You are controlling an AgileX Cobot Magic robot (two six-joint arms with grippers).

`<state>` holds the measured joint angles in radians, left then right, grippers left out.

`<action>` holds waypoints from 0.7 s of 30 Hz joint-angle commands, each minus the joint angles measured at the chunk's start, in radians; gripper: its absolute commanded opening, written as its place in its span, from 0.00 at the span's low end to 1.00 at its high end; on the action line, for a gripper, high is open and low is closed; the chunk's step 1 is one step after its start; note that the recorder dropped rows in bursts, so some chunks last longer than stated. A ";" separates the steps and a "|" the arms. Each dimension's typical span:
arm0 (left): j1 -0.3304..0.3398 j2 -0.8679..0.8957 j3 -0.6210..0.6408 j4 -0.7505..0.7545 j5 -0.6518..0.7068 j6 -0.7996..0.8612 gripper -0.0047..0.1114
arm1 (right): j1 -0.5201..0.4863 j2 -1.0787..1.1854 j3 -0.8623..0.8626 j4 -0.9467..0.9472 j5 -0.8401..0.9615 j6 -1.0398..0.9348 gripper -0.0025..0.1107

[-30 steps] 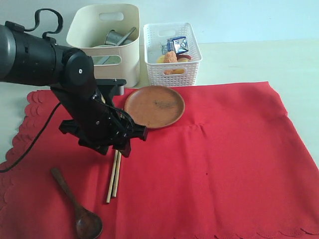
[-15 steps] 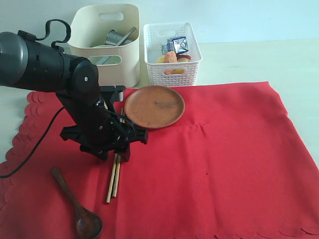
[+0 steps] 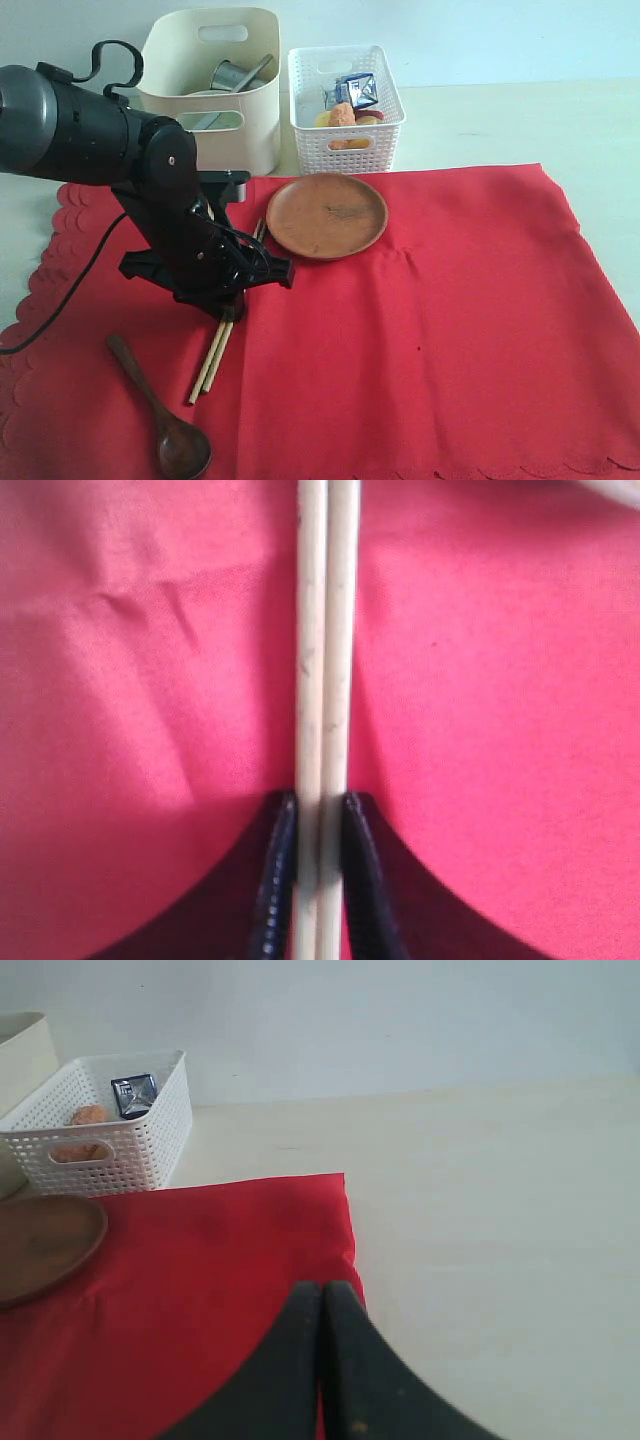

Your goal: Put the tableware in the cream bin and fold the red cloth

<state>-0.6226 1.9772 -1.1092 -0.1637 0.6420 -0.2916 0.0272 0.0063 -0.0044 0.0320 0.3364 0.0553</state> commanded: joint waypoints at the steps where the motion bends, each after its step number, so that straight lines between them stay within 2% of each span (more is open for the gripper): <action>1: -0.006 0.012 0.004 0.006 0.006 -0.004 0.13 | -0.007 -0.006 0.004 -0.006 -0.010 -0.002 0.02; 8: -0.004 -0.032 0.004 0.058 0.040 -0.004 0.12 | -0.007 -0.006 0.004 -0.006 -0.010 -0.002 0.02; 11: -0.004 -0.064 0.004 0.077 0.040 -0.004 0.04 | -0.007 -0.006 0.004 -0.006 -0.010 -0.002 0.02; 21: -0.004 -0.099 0.004 0.110 0.054 -0.004 0.04 | -0.007 -0.006 0.004 -0.006 -0.010 -0.002 0.02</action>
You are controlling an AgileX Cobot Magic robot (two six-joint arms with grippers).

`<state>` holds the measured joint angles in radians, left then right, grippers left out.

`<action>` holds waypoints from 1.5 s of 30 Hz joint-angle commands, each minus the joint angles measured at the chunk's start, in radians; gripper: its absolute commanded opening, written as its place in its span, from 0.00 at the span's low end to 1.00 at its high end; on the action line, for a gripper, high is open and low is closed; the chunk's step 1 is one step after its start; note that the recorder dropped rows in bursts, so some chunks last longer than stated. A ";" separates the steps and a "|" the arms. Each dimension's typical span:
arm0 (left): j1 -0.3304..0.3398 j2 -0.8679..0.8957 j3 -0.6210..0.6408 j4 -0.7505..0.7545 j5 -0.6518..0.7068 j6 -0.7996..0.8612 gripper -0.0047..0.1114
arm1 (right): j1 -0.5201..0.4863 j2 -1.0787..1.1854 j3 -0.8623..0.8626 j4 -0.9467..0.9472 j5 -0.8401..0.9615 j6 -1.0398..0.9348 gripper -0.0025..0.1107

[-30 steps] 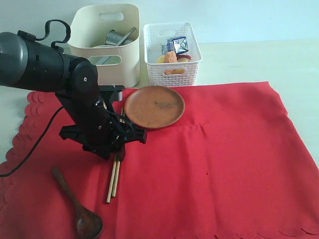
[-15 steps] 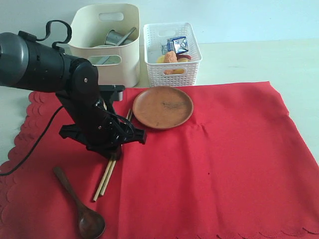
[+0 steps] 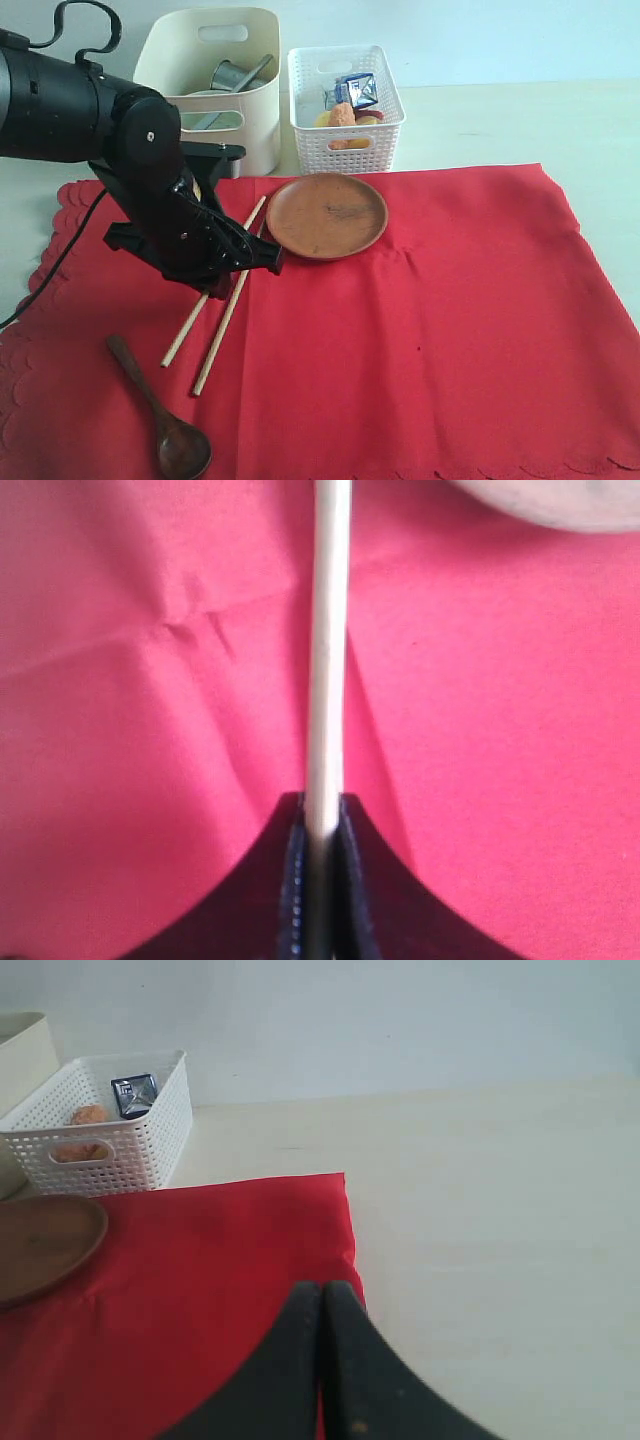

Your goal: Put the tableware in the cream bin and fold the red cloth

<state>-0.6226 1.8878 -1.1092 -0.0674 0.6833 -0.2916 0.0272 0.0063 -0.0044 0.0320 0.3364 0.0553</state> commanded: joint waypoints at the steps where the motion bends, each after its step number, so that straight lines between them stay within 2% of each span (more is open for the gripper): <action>1: -0.004 -0.009 0.004 0.014 0.013 -0.004 0.04 | -0.007 -0.006 0.004 -0.006 -0.010 -0.002 0.02; 9: -0.004 0.024 0.004 0.009 -0.014 -0.001 0.06 | -0.007 -0.006 0.004 -0.006 -0.010 -0.002 0.02; 15: -0.004 0.030 0.004 0.001 -0.054 -0.001 0.27 | -0.007 -0.006 0.004 -0.006 -0.010 -0.002 0.02; 17: -0.004 0.031 0.004 0.001 -0.061 -0.001 0.31 | -0.007 -0.006 0.004 -0.006 -0.010 -0.002 0.02; 24: -0.004 0.051 0.004 -0.003 -0.058 -0.001 0.31 | -0.007 -0.006 0.004 -0.006 -0.010 -0.002 0.02; 31: -0.004 0.076 0.004 -0.108 -0.066 0.049 0.31 | -0.007 -0.006 0.004 -0.006 -0.010 -0.002 0.02; 45: -0.006 0.145 0.004 -0.089 -0.068 0.051 0.31 | -0.007 -0.006 0.004 -0.006 -0.008 -0.002 0.02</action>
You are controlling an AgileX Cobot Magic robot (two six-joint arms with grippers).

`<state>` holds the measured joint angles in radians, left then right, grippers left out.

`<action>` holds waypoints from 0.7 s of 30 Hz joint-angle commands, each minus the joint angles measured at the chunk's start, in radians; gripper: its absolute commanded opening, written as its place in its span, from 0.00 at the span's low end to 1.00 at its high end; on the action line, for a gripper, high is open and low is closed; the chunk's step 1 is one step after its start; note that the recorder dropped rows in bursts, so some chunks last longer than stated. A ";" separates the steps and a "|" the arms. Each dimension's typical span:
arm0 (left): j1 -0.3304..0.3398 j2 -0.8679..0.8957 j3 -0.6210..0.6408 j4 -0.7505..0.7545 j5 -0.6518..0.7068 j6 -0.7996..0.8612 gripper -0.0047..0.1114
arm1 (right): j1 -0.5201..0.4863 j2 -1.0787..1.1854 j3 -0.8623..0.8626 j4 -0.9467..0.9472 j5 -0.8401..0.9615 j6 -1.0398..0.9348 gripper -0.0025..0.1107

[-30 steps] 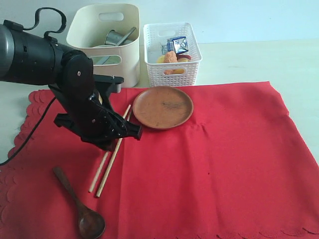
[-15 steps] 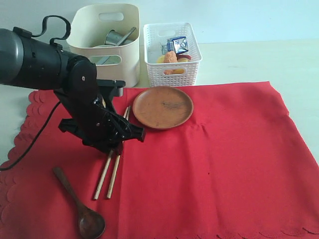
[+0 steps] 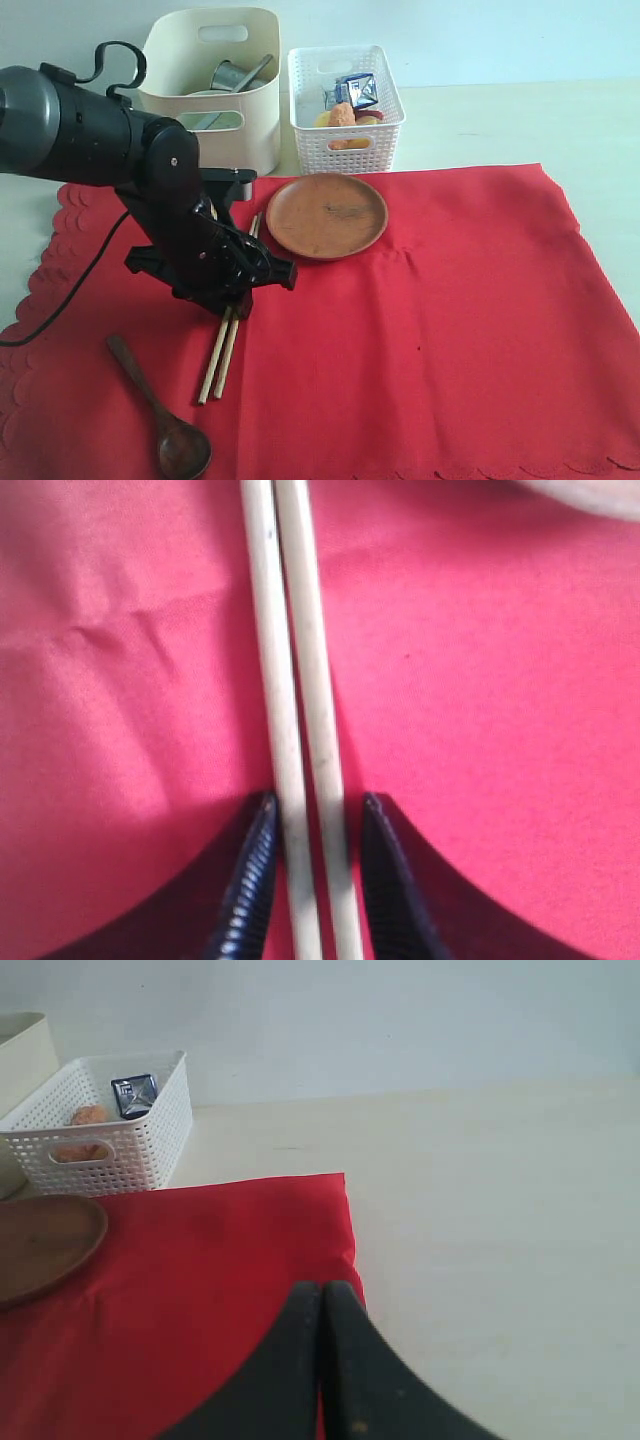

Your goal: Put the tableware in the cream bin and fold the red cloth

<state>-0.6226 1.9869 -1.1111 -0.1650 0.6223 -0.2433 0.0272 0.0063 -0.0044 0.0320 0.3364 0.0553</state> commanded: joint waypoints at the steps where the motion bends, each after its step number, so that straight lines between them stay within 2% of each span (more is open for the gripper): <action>1: -0.006 0.051 0.006 0.017 -0.004 0.002 0.30 | -0.007 -0.006 0.004 -0.006 -0.008 -0.002 0.02; 4: -0.006 0.051 0.006 0.061 0.003 -0.006 0.22 | -0.007 -0.006 0.004 -0.002 -0.008 -0.002 0.02; 8: -0.006 0.044 0.006 0.116 0.011 -0.030 0.04 | -0.007 -0.006 0.004 -0.002 -0.008 -0.002 0.02; 21: 0.005 -0.088 -0.078 0.245 0.163 -0.030 0.04 | -0.007 -0.006 0.004 -0.007 -0.008 -0.002 0.02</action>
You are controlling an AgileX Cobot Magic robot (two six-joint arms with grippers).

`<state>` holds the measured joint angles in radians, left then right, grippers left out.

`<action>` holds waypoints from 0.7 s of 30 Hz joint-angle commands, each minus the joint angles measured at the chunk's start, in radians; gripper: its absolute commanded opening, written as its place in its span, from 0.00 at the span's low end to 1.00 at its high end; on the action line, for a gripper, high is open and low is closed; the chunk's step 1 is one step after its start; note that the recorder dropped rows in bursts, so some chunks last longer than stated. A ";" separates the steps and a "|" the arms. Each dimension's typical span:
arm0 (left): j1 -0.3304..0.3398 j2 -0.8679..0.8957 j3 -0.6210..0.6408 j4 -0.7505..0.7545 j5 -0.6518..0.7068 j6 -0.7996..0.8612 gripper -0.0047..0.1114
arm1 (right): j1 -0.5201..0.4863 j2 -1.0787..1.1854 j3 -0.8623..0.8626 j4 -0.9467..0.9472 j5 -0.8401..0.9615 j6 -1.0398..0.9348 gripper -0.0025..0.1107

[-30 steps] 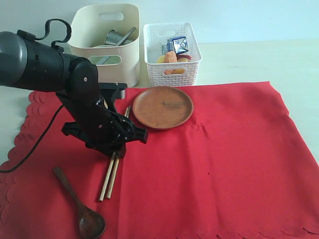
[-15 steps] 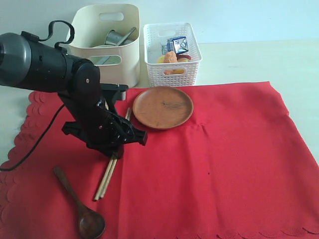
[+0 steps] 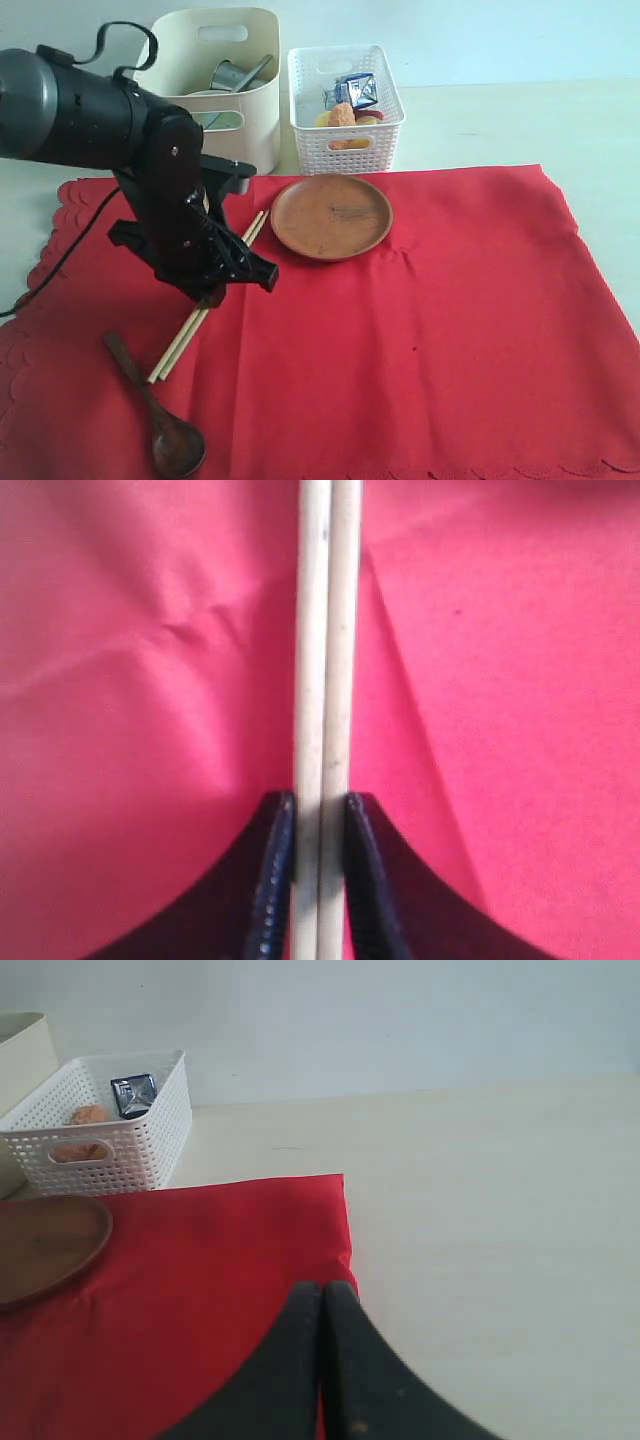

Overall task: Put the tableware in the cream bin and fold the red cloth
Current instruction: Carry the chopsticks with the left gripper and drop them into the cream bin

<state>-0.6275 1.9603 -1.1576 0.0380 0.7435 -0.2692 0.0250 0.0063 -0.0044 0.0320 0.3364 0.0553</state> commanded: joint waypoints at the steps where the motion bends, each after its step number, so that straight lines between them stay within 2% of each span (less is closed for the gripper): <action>1: 0.010 -0.072 -0.033 0.042 0.048 -0.004 0.04 | -0.004 -0.006 0.004 -0.007 -0.008 -0.002 0.02; 10: 0.049 -0.213 -0.043 0.068 0.067 -0.004 0.04 | -0.004 -0.006 0.004 -0.007 -0.008 -0.002 0.02; 16: 0.119 -0.353 -0.043 0.068 0.046 0.016 0.04 | -0.004 -0.006 0.004 -0.004 -0.008 -0.002 0.02; 21: 0.211 -0.406 -0.074 0.068 -0.061 0.030 0.04 | -0.004 -0.006 0.004 -0.004 -0.008 -0.002 0.02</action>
<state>-0.4422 1.5657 -1.2130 0.1001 0.7365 -0.2432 0.0250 0.0063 -0.0044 0.0320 0.3364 0.0553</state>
